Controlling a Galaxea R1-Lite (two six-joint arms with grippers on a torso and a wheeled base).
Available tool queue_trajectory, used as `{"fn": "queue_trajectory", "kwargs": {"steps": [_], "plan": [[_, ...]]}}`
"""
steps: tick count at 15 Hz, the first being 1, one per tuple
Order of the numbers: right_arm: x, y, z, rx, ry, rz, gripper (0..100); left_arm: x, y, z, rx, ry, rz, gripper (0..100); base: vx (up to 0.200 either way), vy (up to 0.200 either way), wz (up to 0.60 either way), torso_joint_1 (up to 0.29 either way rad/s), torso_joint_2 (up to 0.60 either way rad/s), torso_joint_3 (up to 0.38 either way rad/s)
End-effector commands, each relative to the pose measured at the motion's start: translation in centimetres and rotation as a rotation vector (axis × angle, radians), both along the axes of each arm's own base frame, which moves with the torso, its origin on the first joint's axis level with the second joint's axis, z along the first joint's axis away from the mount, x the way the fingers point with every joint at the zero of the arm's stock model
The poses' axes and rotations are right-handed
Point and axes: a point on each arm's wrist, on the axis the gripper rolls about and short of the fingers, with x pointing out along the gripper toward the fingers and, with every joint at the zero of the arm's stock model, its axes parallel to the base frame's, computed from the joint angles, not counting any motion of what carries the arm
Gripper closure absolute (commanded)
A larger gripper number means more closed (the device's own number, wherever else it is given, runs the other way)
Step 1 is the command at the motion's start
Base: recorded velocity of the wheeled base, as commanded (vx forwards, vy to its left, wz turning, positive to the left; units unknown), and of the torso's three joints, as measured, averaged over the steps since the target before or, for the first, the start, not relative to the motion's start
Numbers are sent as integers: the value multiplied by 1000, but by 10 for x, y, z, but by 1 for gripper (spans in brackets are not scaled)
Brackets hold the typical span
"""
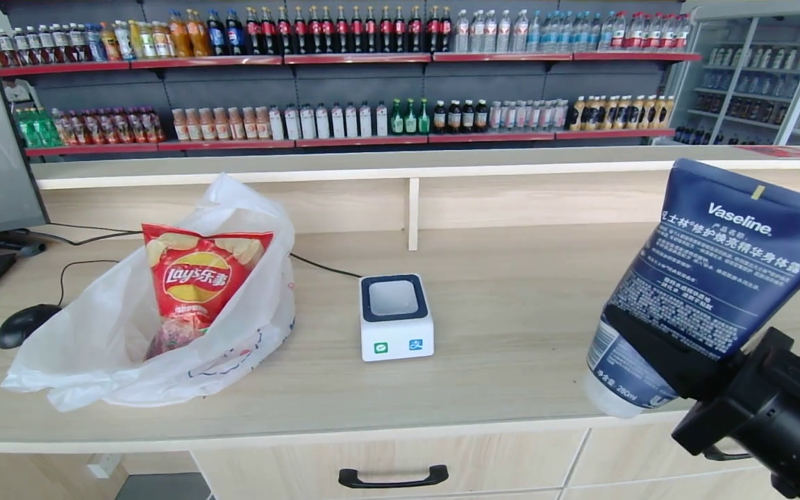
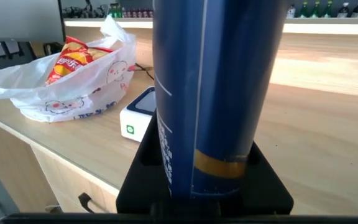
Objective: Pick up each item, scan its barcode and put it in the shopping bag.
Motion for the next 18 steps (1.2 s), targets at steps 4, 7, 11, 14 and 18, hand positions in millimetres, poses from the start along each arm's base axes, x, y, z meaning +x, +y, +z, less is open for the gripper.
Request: {"fn": "queue_trajectory", "kwargs": {"steps": [4,7,11,14,18], "plan": [[20,-10,-5,-27,23,-96,100,0,0,0,-2,0,0,0,0,200,0,1,0,4],[21,-15,-5,-47,5,-117,100,0,0,0,-2,0,0,0,0,200,0,-1,2,1],[23,-15,-4,-43,6,-121,100,0,0,0,-2,0,0,0,0,200,0,1,2,5],[22,-15,-7,-46,17,-98,100,0,0,0,-2,0,0,0,0,200,0,2,1,4],[25,-22,-10,-46,15,-97,100,0,0,0,0,1,0,0,0,0,0,0,0,0]]}}
